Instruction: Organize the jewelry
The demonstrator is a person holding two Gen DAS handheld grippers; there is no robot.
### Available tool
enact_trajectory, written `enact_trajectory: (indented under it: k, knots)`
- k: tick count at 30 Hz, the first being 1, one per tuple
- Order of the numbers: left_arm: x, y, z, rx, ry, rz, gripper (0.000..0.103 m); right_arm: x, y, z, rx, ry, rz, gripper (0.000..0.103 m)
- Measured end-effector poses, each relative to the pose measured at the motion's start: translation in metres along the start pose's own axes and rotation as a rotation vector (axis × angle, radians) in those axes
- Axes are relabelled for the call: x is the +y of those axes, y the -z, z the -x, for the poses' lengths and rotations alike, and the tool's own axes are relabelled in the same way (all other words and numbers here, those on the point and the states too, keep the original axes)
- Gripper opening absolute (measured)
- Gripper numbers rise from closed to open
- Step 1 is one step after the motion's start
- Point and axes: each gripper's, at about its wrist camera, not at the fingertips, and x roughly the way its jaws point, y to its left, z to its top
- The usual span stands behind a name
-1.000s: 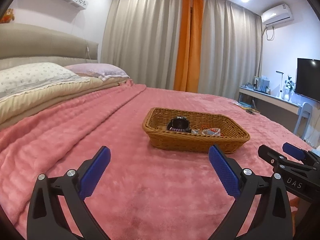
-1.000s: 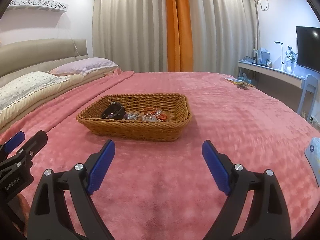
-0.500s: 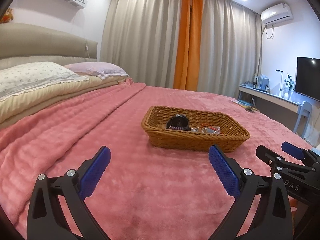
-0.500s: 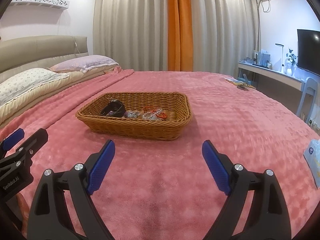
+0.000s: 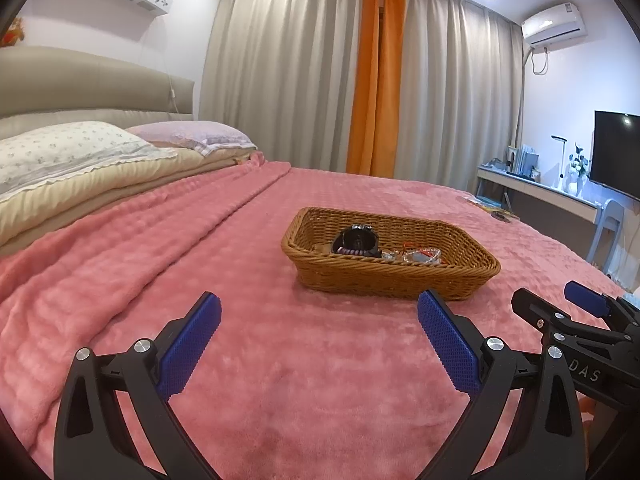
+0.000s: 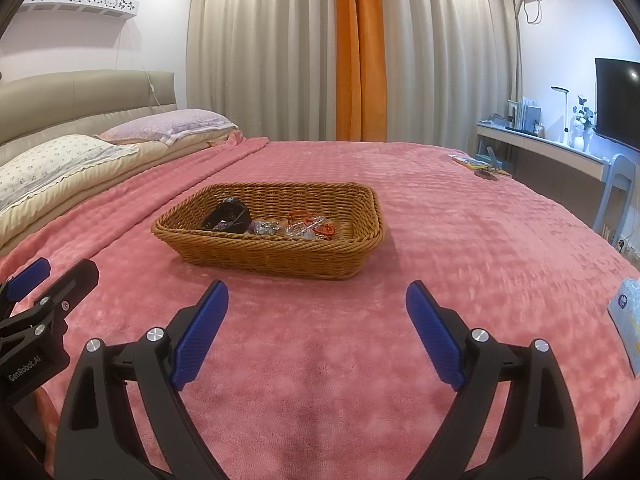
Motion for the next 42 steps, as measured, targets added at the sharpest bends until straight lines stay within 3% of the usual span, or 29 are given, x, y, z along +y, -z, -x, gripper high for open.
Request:
enact_trajectory:
  k: [42]
  knots:
    - [-0.0001,0.0042,-0.0019,0.029,0.000,0.003,0.095,-0.0043,0.0003,-0.0017,-0.001,-0.003,-0.002,0.087]
